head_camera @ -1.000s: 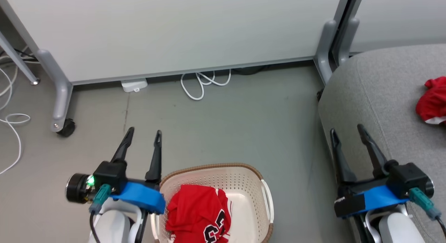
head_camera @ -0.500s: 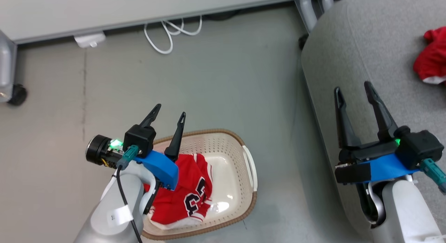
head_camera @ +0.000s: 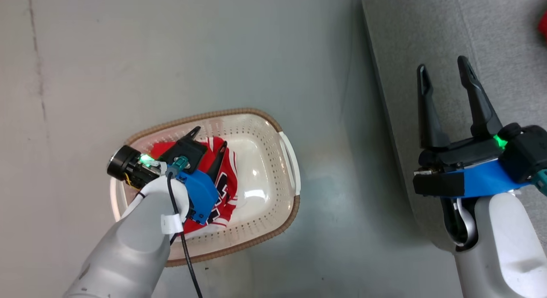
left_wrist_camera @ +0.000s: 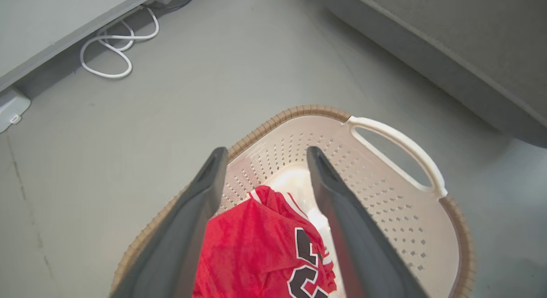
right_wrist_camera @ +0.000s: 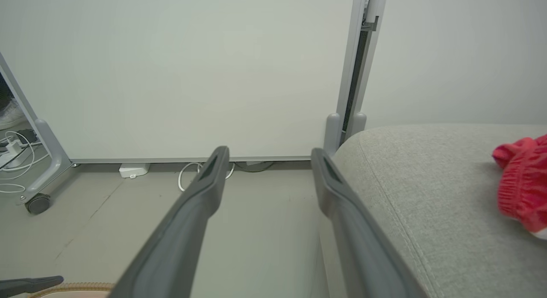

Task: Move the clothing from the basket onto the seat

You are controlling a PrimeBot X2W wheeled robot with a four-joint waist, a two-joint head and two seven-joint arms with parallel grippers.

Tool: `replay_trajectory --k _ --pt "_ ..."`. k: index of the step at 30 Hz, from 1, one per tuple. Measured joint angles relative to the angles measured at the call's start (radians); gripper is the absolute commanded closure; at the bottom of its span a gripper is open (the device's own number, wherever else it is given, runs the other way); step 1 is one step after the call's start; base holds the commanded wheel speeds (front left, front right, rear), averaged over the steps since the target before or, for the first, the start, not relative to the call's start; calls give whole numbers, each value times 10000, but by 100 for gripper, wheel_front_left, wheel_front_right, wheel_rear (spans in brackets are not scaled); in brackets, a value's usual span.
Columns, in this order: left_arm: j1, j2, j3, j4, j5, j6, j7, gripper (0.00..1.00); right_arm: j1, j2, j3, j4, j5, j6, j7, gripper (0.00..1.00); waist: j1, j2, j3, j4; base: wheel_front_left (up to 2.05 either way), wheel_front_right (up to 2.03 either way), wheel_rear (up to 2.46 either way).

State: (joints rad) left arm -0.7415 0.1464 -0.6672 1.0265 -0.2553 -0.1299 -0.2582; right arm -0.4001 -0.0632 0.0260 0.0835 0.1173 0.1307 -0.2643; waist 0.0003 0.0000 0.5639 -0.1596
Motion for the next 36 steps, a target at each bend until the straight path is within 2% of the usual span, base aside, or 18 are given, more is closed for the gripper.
replay_trajectory --k 10,19,24,36 --pt "-1167 29 -1981 1756 19 0 527 0 -733 38 77 -443 0 0 -2 0 -1 0 1541 -158 0 0 0" --pt "-1956 316 -3894 2328 278 0 1875 0 -1263 48 113 -1053 -2 0 -2 0 -1 -1 3111 -320 0 0 0" --pt "-2476 537 -4474 2452 305 0 2470 0 -1323 56 105 -1406 -36 0 0 0 -1 -1 3793 -437 0 0 0" --pt "-3314 679 -4757 2579 293 0 2997 0 -1315 59 -178 -2002 -174 0 0 0 -2 0 4987 -609 0 0 0"
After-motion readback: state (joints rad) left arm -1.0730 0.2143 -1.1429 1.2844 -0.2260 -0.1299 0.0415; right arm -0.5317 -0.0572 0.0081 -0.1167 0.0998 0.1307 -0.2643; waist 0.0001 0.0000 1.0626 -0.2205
